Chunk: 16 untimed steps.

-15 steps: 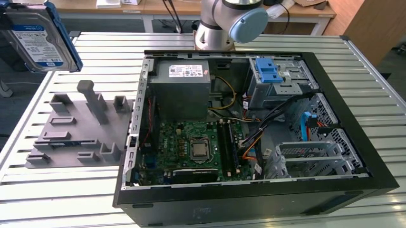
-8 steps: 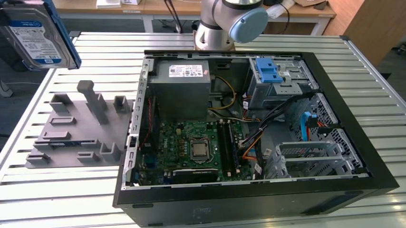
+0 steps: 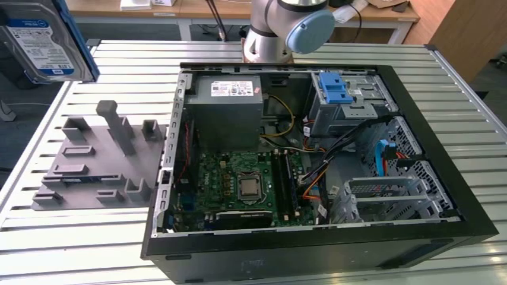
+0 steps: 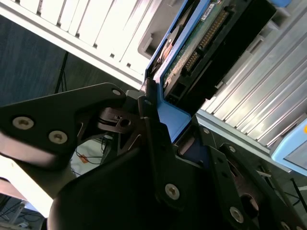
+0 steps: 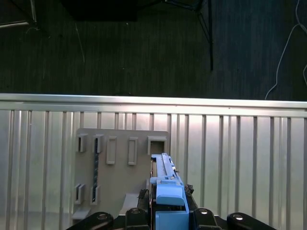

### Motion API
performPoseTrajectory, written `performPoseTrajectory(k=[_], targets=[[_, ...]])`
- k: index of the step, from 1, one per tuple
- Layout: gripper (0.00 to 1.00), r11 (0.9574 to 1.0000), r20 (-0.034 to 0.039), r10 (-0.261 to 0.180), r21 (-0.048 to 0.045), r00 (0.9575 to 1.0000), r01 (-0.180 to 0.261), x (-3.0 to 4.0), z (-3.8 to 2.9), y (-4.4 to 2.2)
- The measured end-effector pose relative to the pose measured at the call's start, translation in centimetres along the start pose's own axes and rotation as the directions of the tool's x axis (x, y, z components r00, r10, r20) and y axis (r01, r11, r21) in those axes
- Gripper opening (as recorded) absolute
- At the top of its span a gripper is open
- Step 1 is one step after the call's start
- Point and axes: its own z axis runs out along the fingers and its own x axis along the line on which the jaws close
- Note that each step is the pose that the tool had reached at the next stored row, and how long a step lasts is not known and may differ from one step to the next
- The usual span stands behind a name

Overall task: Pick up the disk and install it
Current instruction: 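Pick up the disk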

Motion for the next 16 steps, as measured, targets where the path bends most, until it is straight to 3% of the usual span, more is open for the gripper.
performPoseTrajectory(k=[16], targets=[[0.36,1.0000,0.0000,0.000,-0.0001,1.0000,0.000,-0.03,-1.62,0.02]])
